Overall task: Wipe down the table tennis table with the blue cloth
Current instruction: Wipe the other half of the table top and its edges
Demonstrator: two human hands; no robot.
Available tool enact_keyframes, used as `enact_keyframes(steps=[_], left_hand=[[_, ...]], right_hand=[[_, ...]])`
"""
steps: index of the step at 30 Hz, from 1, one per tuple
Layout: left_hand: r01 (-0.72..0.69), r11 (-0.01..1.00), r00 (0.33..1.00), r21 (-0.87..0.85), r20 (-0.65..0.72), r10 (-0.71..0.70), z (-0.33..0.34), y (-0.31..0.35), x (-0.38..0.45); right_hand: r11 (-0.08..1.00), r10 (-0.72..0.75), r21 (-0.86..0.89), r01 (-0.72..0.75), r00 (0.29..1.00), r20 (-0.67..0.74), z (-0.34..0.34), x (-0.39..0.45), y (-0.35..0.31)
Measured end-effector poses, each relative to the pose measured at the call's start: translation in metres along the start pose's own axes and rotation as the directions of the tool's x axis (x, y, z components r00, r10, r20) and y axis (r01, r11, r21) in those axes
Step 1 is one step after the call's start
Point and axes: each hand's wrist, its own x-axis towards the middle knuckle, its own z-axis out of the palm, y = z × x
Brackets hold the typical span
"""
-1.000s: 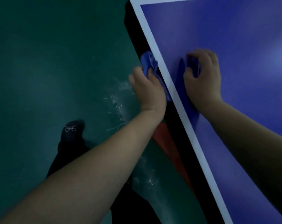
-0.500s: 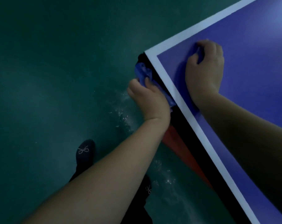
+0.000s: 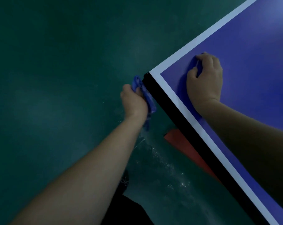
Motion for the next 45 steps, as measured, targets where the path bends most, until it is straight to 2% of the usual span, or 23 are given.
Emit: enact_keyframes(steps=[4,6,10,13,16,20,22,26,28,32,35,38,42,45], left_hand=[[-0.092,0.984,0.993,0.153,-0.063,0.103,-0.034,-0.002,0.031],[-0.154,0.965,0.986,0.213,-0.036,0.166,-0.040,0.004,0.044],[-0.221,0.968,0.975,0.115,0.061,0.215,-0.038,0.032,0.060],[-0.267,0.963,0.940,0.027,0.225,0.255,-0.027,0.059,0.070],[-0.246,0.969,0.891,0.002,0.394,0.226,-0.022,0.073,0.080],[-0.217,0.976,0.788,-0.025,0.585,0.191,-0.022,0.075,0.082],[-0.230,0.972,0.732,-0.042,0.650,0.202,-0.018,0.080,0.080],[-0.251,0.966,0.684,-0.061,0.695,0.222,0.010,0.094,0.083],[-0.219,0.976,0.681,-0.015,0.714,0.164,0.024,0.095,0.089],[-0.171,0.969,0.729,0.179,0.685,0.002,0.017,0.078,0.093],[-0.192,0.977,0.714,0.094,0.696,0.073,0.010,0.083,0.085],[-0.256,0.966,0.669,-0.042,0.714,0.208,0.046,0.107,0.089],[-0.167,0.982,0.709,0.083,0.703,0.061,0.101,0.111,0.111],[-0.138,0.975,0.731,0.172,0.682,-0.017,0.086,0.093,0.110]], right_hand=[[1.000,0.004,-0.003,-0.004,1.000,0.012,-0.001,0.000,0.000],[1.000,0.006,-0.009,-0.006,1.000,0.014,-0.002,0.000,0.000],[0.999,0.011,-0.037,-0.009,0.999,0.039,-0.003,0.002,-0.001],[0.996,0.089,-0.030,-0.089,0.996,-0.011,0.000,0.016,-0.005],[0.973,0.231,0.002,-0.232,0.969,-0.088,0.009,0.040,-0.017],[0.933,0.350,-0.028,-0.359,0.921,-0.173,0.021,0.070,-0.023],[0.922,0.367,-0.055,-0.384,0.909,-0.198,0.025,0.074,-0.023],[0.910,0.383,-0.078,-0.408,0.897,-0.221,0.028,0.072,-0.022],[0.907,0.385,-0.085,-0.413,0.893,-0.231,0.026,0.072,-0.021],[0.906,0.389,-0.078,-0.416,0.891,-0.234,0.026,0.072,-0.023],[0.903,0.392,-0.082,-0.421,0.889,-0.236,0.025,0.072,-0.022],[0.904,0.389,-0.093,-0.417,0.893,-0.227,0.025,0.070,-0.020],[0.911,0.373,-0.095,-0.402,0.899,-0.231,0.024,0.069,-0.017],[0.912,0.370,-0.089,-0.400,0.898,-0.236,0.024,0.068,-0.018]])
